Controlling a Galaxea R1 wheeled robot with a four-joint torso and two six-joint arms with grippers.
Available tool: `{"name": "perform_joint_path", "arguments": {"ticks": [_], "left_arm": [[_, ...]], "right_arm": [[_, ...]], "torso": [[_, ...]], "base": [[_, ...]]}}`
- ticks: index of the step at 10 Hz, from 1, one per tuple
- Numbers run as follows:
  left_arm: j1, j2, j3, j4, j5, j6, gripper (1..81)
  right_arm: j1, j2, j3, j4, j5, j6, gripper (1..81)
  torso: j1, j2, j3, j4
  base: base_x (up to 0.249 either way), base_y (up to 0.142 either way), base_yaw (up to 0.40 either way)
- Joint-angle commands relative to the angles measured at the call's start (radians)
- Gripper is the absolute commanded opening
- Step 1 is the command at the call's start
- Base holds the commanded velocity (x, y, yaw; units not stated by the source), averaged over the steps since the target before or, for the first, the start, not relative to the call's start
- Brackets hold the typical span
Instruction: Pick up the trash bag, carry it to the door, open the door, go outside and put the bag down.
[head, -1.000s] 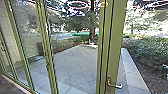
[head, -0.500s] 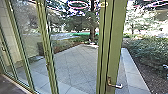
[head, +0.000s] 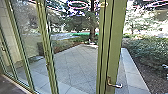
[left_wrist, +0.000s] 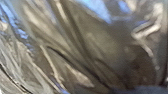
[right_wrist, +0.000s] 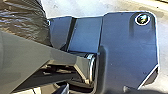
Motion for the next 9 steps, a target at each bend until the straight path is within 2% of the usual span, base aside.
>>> {"name": "perform_joint_path", "arguments": {"ticks": [1,2,3,5,9], "left_arm": [[-0.077,-0.004,0.004,-0.026,0.045,-0.016,1.0],[-0.077,-0.013,0.005,-0.08,0.047,-0.047,1.0],[-0.077,-0.02,0.012,-0.1,0.047,-0.047,1.0],[-0.067,-0.039,0.033,-0.1,0.058,-0.044,1.0],[-0.062,-0.158,0.241,-0.091,0.062,-0.038,1.0]], "right_arm": [[0.049,0.0,0.006,0.0,-0.062,0.003,81.1],[0.047,-0.002,0.006,0.002,-0.06,0.003,81.1],[0.046,-0.003,0.007,0.002,-0.06,0.003,81.1],[0.036,-0.022,0.023,0.005,-0.031,0.001,81.1],[0.02,-0.133,0.177,0.005,0.01,0.001,81.1]], "torso": [[0.0,0.0,0.0,0.0],[0.0,0.0,0.0,0.0],[0.0,0.0,0.0,0.0],[0.0,0.0,0.0,0.0],[0.0,0.0,0.0,0.0]], "base": [[0.0,0.0,0.0],[0.0,0.0,0.0],[0.0,0.0,0.0],[0.0,0.0,0.0],[0.0,0.0,0.0]]}}
